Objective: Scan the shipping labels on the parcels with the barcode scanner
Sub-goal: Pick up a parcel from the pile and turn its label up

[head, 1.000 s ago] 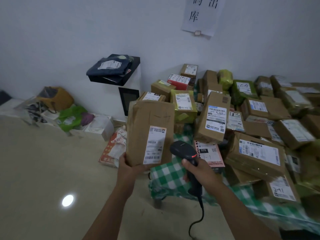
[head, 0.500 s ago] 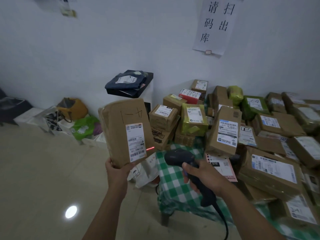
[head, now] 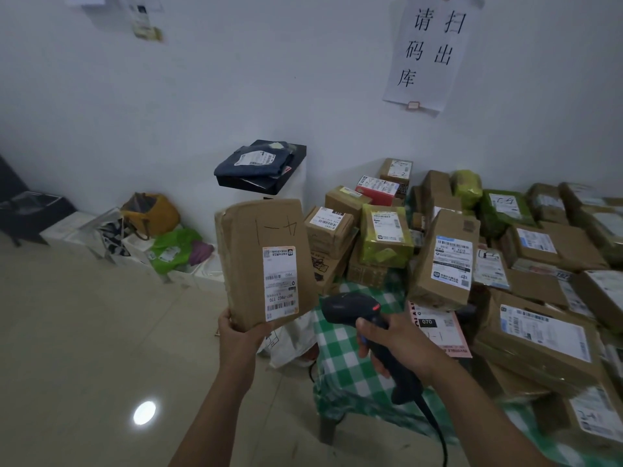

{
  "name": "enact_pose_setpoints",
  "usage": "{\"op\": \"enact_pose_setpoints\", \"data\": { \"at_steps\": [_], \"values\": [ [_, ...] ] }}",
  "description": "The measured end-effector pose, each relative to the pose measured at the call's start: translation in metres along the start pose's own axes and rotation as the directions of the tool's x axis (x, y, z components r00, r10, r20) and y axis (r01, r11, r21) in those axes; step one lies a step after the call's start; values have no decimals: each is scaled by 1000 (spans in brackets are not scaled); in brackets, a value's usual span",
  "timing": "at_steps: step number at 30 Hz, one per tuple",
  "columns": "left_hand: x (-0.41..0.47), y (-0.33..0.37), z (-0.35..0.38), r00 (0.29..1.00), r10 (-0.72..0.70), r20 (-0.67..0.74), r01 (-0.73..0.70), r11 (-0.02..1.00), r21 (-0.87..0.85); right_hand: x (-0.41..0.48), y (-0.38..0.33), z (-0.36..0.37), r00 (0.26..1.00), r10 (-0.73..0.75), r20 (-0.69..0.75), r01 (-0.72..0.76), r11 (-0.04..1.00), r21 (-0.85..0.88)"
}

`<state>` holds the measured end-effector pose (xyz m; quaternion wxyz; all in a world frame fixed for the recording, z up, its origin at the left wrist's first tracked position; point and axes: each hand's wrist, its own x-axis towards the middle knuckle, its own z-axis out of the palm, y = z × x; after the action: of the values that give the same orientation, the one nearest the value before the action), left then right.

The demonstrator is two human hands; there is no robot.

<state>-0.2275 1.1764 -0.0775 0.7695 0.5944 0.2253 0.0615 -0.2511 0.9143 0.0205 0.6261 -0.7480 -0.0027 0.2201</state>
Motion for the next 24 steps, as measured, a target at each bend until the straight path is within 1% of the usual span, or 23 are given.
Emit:
{"op": "enact_pose_setpoints", "data": {
  "at_steps": [2,4,6,8,10,13,15,18,21,24],
  "values": [
    [-1,-4,2,998,-38,44,38,999,2,0,3,-3,998,-3,-67,5,999,33],
    [-6,-9,6,991,-88,104,87,996,12,0,6,-6,984,-7,-178,17,998,53],
    [-15,-15,12,973,-142,180,138,990,38,1,9,-11,948,-6,-317,26,998,60],
    [-23,-21,17,952,-201,233,191,980,63,4,14,-16,898,8,-441,26,997,71],
    [-30,-29,20,929,-257,266,236,966,110,5,20,-21,859,26,-511,20,996,83],
    [-39,-41,26,897,-329,295,271,937,221,2,28,-26,826,12,-564,42,996,83],
    [-45,-49,30,875,-366,317,294,922,253,-2,34,-29,817,-12,-577,53,997,55],
    [-49,-60,40,848,-400,349,309,907,287,-6,44,-34,814,-6,-581,30,999,31],
    [-55,-68,58,868,-380,320,256,894,368,-12,50,-42,812,25,-584,-27,1000,6],
    [-57,-76,76,887,-363,284,231,883,408,-19,52,-51,791,55,-609,-55,998,19]
  ]
}}
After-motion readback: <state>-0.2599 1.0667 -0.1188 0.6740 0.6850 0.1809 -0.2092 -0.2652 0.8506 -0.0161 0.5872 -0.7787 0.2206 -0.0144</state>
